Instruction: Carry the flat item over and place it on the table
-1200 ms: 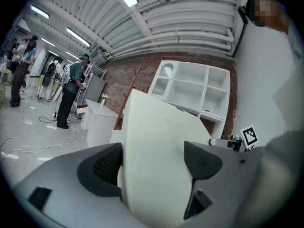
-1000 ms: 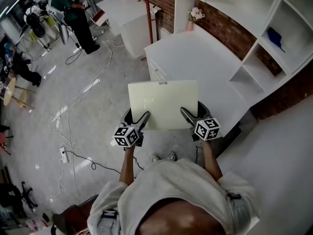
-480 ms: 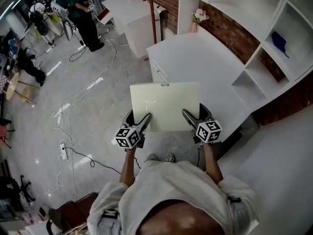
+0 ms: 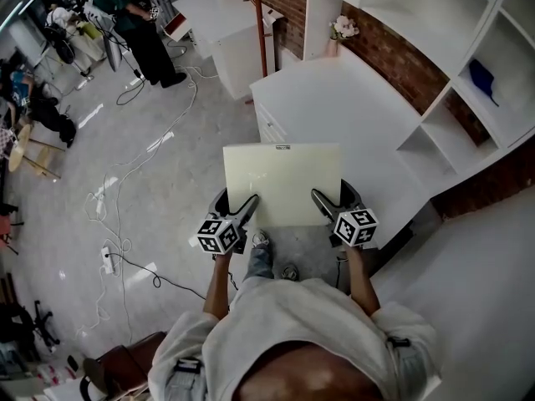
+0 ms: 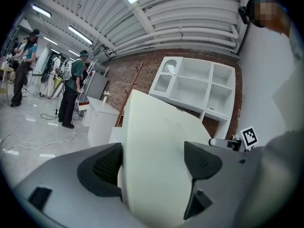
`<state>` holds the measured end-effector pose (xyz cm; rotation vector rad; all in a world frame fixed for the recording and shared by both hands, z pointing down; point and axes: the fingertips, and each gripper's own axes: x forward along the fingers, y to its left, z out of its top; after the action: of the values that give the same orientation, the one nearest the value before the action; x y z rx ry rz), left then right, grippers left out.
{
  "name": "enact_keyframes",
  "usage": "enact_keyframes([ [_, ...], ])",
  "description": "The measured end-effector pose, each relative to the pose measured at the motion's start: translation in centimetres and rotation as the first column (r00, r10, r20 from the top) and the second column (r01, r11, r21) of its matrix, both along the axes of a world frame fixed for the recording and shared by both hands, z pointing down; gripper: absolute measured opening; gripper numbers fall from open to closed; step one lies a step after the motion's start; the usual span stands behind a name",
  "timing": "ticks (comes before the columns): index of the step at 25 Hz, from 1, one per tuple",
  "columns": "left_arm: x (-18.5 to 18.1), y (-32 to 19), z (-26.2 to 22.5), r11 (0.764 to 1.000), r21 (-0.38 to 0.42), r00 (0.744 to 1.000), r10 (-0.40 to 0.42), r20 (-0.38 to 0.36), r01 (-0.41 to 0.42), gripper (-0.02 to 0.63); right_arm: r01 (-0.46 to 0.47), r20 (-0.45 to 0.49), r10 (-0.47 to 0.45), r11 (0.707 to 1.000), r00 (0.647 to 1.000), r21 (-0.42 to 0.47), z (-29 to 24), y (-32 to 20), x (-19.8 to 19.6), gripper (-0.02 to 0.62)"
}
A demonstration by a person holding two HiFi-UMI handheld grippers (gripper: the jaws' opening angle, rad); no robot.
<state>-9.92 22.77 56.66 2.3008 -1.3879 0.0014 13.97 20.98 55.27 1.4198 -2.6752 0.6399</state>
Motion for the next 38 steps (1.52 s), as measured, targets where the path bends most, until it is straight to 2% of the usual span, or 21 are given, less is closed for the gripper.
enact_keyframes([
  [5, -1.3, -3.5, 0.1, 1.000, 0.013, 1.000, 0.014, -0.010, -0.014, 0.416, -0.014, -0.010, 0.014, 1.000, 1.000, 0.012, -0.1, -3.2, -1.3, 0.396],
  [21, -6.9, -19.3, -1.8, 0.997, 0.058, 0.997, 0.062, -0.047, -0.060, 0.416, -0.070, -0.037, 0.072, 0.995, 0.997, 0.070, -3.0, -17.6, -6.8, 0.396],
  [32, -10.8, -25.1, -1.5, 0.995, 0.052, 0.994, 0.089, -0.065, -0.085, 0.416, -0.100, -0.050, 0.104, 0.993, 0.993, 0.065, -3.1, -22.8, -10.8, 0.396],
  [38, -13.2, -26.6, -1.2, 0.994, 0.053, 0.993, 0.099, -0.070, -0.096, 0.416, -0.110, -0.053, 0.113, 0.992, 0.992, 0.063, -2.9, -24.0, -13.2, 0.396],
])
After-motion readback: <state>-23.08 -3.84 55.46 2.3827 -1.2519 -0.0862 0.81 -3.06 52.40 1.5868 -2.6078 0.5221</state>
